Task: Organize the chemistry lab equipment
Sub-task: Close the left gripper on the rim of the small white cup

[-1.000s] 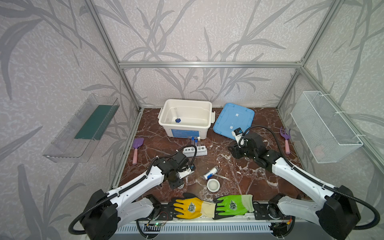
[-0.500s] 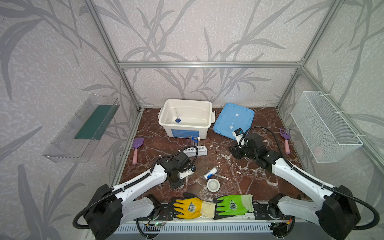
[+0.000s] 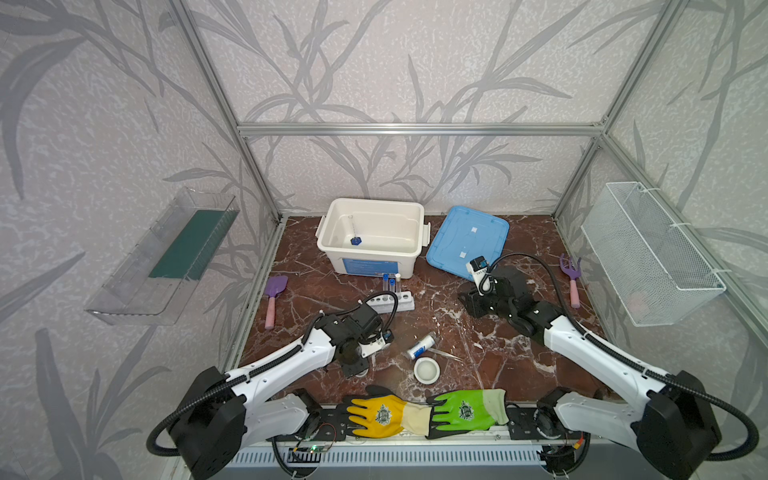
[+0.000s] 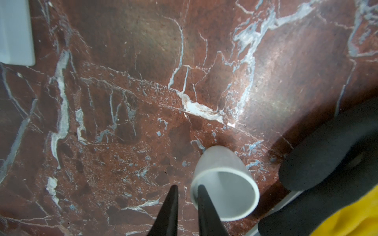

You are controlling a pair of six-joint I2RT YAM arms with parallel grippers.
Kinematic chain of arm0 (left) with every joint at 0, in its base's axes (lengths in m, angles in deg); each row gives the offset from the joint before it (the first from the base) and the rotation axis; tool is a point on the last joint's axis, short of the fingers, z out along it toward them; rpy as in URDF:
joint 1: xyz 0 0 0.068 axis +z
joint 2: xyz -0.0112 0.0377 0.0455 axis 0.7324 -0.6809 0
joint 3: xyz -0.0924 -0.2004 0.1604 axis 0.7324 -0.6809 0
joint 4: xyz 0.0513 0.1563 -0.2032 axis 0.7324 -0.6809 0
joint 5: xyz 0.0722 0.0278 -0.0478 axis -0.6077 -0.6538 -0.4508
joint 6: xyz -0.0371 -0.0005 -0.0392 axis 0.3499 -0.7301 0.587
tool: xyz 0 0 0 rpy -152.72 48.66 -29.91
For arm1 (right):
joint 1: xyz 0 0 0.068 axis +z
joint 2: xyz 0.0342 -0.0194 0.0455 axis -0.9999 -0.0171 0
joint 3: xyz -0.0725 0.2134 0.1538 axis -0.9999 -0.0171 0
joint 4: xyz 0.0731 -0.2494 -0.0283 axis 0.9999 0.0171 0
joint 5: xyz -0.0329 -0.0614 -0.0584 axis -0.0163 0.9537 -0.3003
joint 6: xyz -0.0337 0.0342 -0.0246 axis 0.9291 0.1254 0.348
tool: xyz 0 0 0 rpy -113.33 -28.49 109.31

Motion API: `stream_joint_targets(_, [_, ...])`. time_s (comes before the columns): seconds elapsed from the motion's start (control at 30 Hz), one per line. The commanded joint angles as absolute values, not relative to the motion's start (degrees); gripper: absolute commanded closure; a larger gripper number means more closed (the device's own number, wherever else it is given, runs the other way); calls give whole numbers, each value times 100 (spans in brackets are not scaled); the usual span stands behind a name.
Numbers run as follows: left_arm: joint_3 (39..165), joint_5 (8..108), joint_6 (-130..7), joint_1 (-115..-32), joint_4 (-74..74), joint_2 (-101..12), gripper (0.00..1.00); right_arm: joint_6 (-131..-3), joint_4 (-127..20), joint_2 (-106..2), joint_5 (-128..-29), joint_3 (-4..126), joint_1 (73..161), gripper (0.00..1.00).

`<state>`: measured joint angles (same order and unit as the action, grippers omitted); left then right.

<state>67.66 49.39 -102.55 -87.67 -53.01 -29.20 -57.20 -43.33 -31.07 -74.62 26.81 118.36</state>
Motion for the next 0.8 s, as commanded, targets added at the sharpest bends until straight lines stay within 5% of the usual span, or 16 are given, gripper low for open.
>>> stream_joint_targets(0.0, [6721,5011,-10330,-8811,-5363,-2987,79,-5747,-4450,-3108,-7519,2653,11806,49])
stream_joint_targets(0.23, [6695,4897,-10392,-8839,-5350,-3005,75,-5762,-4492,-3134,-7559,2641,11778,49])
stream_joint_targets(0.77, [6786,4900,-10372,-8893,-5349,-3125,89,-5783,-4543,-3108,-7563,2588,11735,49])
